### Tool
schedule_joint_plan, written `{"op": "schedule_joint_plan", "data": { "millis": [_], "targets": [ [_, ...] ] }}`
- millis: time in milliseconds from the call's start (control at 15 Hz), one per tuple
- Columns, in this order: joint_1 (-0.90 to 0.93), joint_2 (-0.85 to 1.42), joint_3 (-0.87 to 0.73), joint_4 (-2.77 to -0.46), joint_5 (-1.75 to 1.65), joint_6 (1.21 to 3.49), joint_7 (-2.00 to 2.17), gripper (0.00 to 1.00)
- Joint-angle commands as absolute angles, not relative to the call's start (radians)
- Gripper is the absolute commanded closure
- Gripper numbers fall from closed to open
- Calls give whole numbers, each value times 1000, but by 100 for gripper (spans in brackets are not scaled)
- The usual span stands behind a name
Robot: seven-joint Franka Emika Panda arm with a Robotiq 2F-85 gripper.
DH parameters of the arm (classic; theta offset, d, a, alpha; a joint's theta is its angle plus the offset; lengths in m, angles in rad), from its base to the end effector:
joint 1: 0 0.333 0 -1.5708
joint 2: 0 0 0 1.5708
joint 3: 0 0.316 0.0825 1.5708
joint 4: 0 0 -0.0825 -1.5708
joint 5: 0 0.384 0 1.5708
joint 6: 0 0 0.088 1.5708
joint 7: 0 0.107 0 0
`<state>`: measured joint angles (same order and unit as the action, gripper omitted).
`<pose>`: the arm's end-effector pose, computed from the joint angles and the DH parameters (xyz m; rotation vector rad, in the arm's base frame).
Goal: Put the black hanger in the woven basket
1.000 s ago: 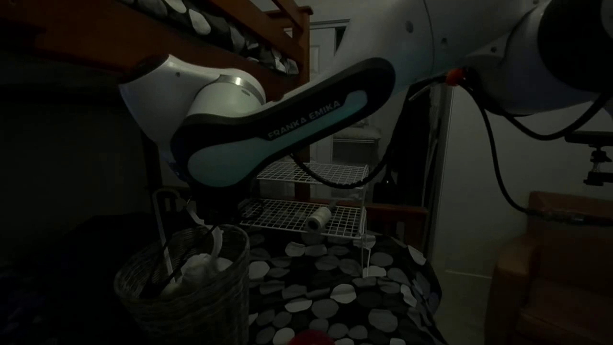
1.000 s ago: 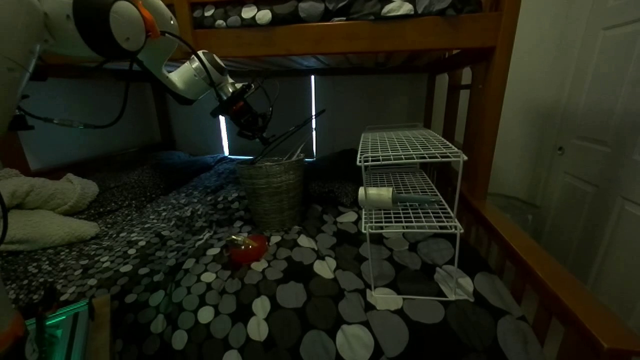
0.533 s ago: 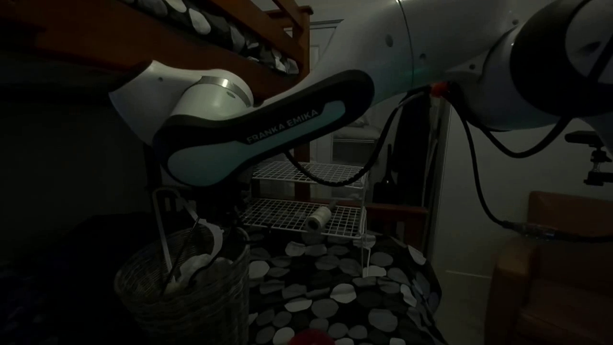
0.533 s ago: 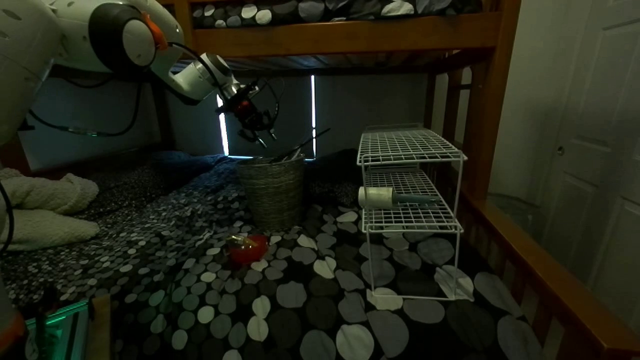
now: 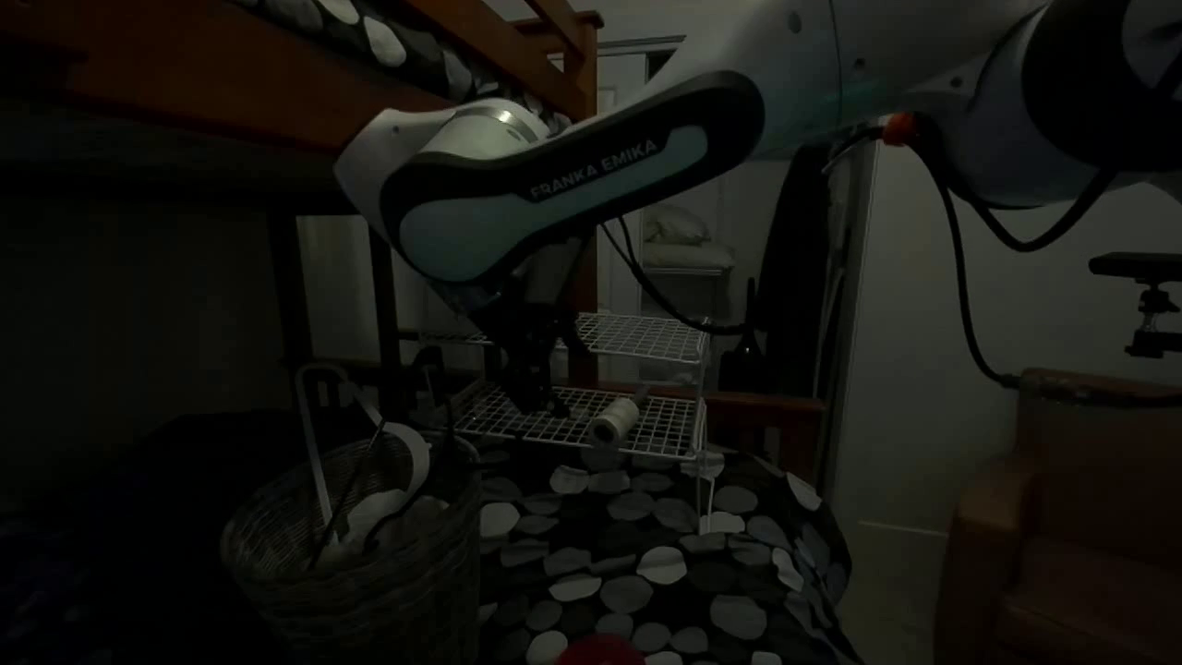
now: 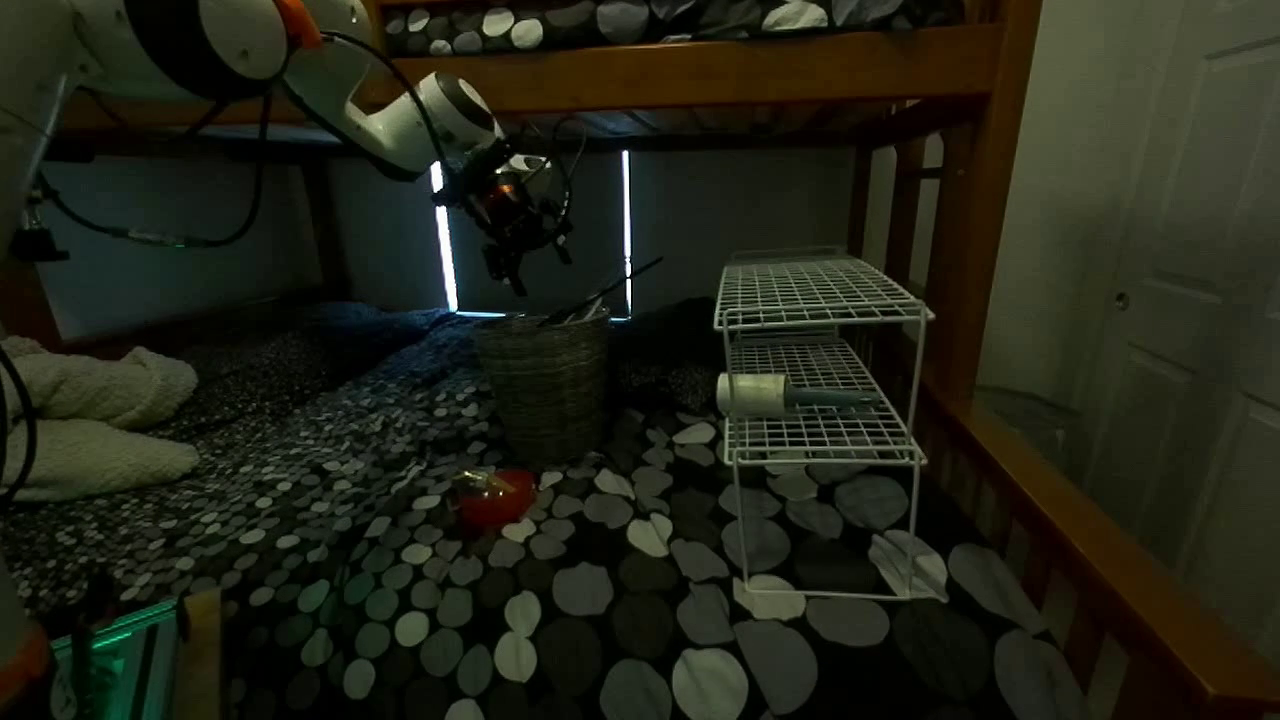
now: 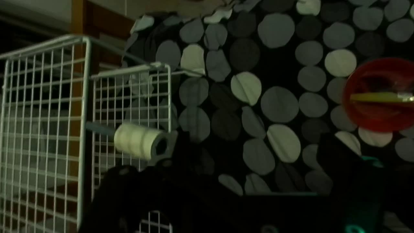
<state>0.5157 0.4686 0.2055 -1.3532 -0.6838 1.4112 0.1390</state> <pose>0.5552 0.3535 0.4531 2.3256 0.7305 -0.1356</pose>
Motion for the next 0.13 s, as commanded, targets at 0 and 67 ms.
{"op": "schedule_joint_plan", "data": {
  "millis": [0, 67],
  "targets": [
    [455, 335, 191, -1536, -566, 1362, 252, 0],
    [477, 432, 204, -1408, -630, 1367, 189, 0]
  ]
}}
